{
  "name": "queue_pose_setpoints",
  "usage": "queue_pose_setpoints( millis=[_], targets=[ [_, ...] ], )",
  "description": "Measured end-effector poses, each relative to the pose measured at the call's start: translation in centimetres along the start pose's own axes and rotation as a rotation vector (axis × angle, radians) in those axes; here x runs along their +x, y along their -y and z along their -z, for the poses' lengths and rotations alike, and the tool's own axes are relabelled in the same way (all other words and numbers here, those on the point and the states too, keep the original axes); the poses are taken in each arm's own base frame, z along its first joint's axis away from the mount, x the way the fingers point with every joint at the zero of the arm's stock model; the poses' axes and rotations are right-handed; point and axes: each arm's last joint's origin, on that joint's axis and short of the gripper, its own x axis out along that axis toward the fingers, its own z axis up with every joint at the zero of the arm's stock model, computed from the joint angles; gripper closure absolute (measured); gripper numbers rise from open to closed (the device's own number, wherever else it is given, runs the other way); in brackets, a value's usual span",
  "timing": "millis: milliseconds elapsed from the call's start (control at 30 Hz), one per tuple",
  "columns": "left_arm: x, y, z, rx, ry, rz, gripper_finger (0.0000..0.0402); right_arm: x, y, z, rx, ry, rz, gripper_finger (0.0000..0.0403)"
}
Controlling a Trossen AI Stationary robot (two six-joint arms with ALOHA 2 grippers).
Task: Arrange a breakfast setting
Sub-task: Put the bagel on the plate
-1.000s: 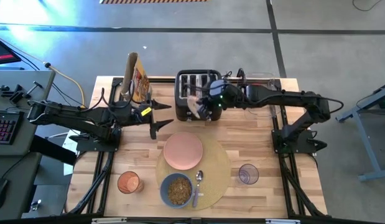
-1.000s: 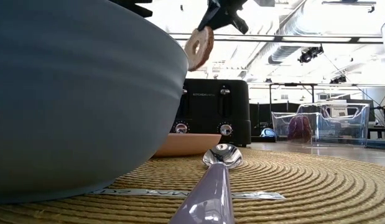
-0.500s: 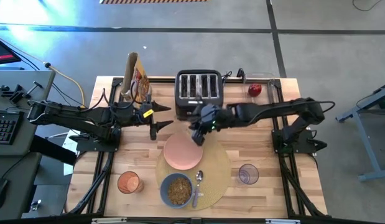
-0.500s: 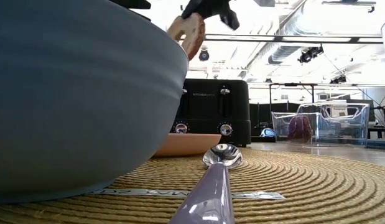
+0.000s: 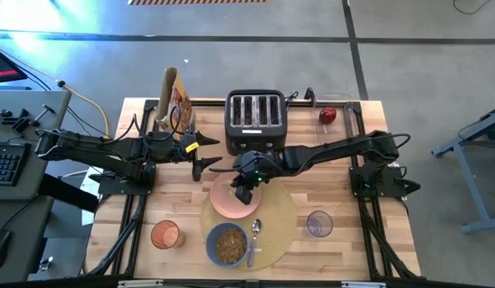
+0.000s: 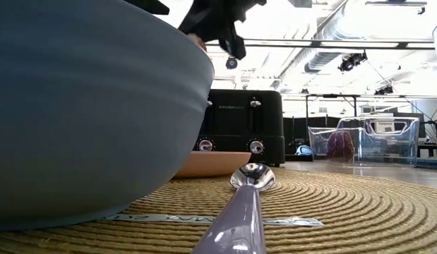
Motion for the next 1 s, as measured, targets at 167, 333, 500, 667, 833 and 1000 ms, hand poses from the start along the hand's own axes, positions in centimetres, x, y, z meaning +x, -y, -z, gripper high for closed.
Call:
queue_pose_setpoints(
  millis=[167,333,500,667,833,1000],
  targets=[
    [0.0,0.0,0.0,0.000,0.000,0.000,0.0137,1.0,0.2,0.4,-0.031,-0.036,-0.024,0.0389],
    [0.0,0.0,0.0,0.001,-0.001,0.000,0.0137,1.1,0.2,0.5,-0.093,-0.038,-0.027,0.0389],
    [0.0,0.0,0.0,0.001,-0.001,0.000,0.0137,1.0,0.4,0.8,-0.145,-0.072,-0.012,0.0390],
    [0.0,0.0,0.0,0.001,-0.001,0.000,0.0137,1.0,1.2,0.4,-0.170,-0.080,-0.009,0.0390],
    [0.0,0.0,0.0,0.002,-0.002,0.000,0.0137,0.9,2.3,-0.1,-0.191,-0.088,-0.022,0.0390],
    [0.0,0.0,0.2,0.005,-0.018,-0.001,0.0137,0.7,3.8,-0.4,-0.166,-0.134,-0.025,0.0390]
  ],
)
